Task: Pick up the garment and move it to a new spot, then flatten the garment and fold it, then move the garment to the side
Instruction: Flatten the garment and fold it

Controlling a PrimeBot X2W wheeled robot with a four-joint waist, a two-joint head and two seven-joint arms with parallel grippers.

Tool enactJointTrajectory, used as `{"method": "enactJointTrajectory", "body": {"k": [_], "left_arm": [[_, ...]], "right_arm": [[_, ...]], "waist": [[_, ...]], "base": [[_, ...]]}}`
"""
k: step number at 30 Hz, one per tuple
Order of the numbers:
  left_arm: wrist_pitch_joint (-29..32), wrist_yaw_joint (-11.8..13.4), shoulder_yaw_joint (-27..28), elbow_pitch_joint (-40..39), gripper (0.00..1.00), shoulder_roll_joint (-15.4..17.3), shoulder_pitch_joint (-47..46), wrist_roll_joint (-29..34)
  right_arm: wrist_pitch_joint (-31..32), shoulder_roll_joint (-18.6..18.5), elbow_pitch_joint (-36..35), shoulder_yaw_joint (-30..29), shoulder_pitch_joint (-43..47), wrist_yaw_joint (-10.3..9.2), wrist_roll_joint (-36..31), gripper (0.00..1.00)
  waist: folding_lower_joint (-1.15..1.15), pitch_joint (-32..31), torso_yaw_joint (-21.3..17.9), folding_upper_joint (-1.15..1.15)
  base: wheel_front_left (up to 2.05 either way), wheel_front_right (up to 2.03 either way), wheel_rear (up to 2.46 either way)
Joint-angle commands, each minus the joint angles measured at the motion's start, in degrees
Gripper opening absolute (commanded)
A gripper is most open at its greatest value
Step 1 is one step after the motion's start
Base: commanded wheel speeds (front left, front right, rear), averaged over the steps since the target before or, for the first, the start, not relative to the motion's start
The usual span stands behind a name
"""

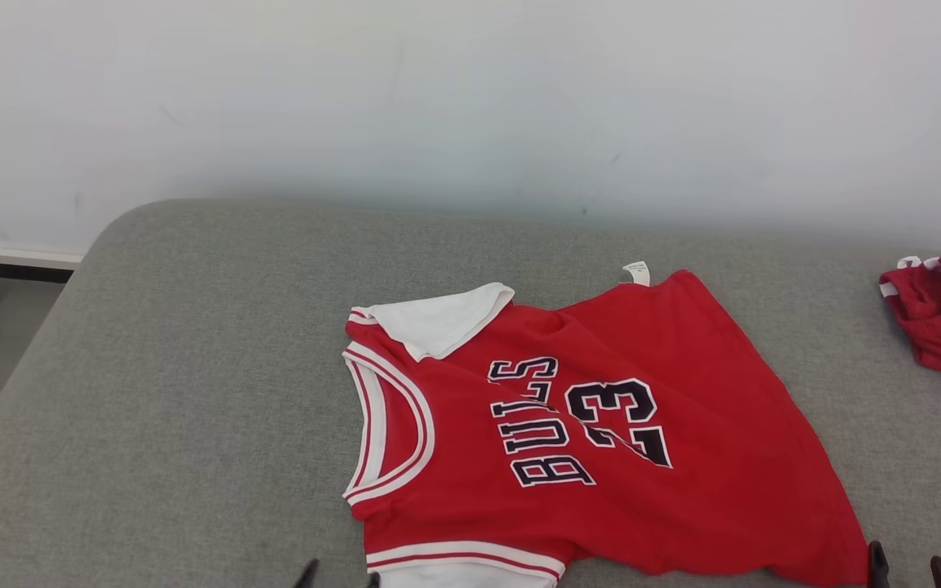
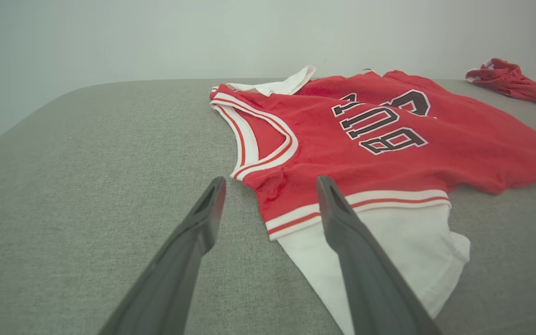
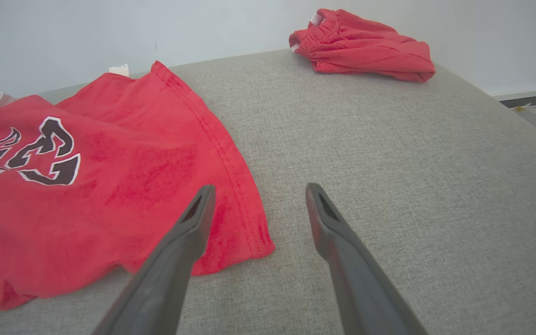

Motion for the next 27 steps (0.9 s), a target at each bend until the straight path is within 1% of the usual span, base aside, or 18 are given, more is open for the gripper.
{"method": "enactJointTrajectory", "body": {"k": [1, 6, 8, 11, 14, 19, 23, 27], "left_arm": [[-0.2, -0.1, -0.9, 0.1, 1.00, 0.4, 0.9, 0.0], [-0.2, -0.6, -7.0, 2.4, 1.00, 0.6, 3.0, -1.0], [-0.2, -0.4, -9.7, 4.2, 1.00, 0.5, 3.3, -1.8], [-0.2, -0.4, -13.1, 8.1, 1.00, -0.2, 3.7, -4.6], [-0.2, -0.4, -15.2, 12.7, 1.00, -0.6, 3.4, -6.8], [-0.2, -0.5, -19.7, 18.5, 1.00, -1.3, 1.4, -11.3], [0.4, -0.5, -21.7, 22.4, 1.00, -0.8, 0.0, -13.9], [0.3, -0.5, -22.4, 24.6, 1.00, -0.8, -1.8, -16.8]], "right_arm": [[-0.1, -0.1, 0.2, -0.3, 0.6, -0.16, -0.3, 1.00], [-0.6, -1.0, 2.8, -0.7, 0.8, -0.16, 0.1, 1.00], [-0.8, -1.1, 3.9, -0.3, 0.1, -0.16, 0.2, 1.00], [-1.1, -1.3, 5.1, 0.0, -0.9, -0.16, -0.3, 1.00], [-1.4, -2.1, 6.9, 0.4, -1.9, -0.16, -0.2, 1.00], [-2.1, -3.1, 10.5, 1.4, -3.9, -0.16, -0.5, 1.00], [-2.9, -3.4, 13.5, 2.0, -5.3, -0.16, -0.8, 1.00], [-3.6, -3.5, 15.9, 2.7, -7.2, -0.16, -1.1, 1.00]], "waist": [[0.00, -0.2, 0.3, 0.00], [0.00, 0.0, 0.4, 0.00], [0.00, 0.3, 0.2, 0.00], [0.00, 0.9, -0.2, 0.00], [0.00, 1.5, -0.7, 0.00], [0.00, 2.0, -1.2, 0.00], [0.00, 2.1, -1.4, 0.00], [0.00, 2.3, -1.5, 0.00]], "base": [[0.00, 0.00, 0.00], [0.00, 0.00, 0.00], [0.00, 0.00, 0.00], [0.00, 0.00, 0.00], [0.00, 0.00, 0.00], [0.00, 0.00, 0.00], [0.00, 0.00, 0.00], [0.00, 0.00, 0.00]]}}
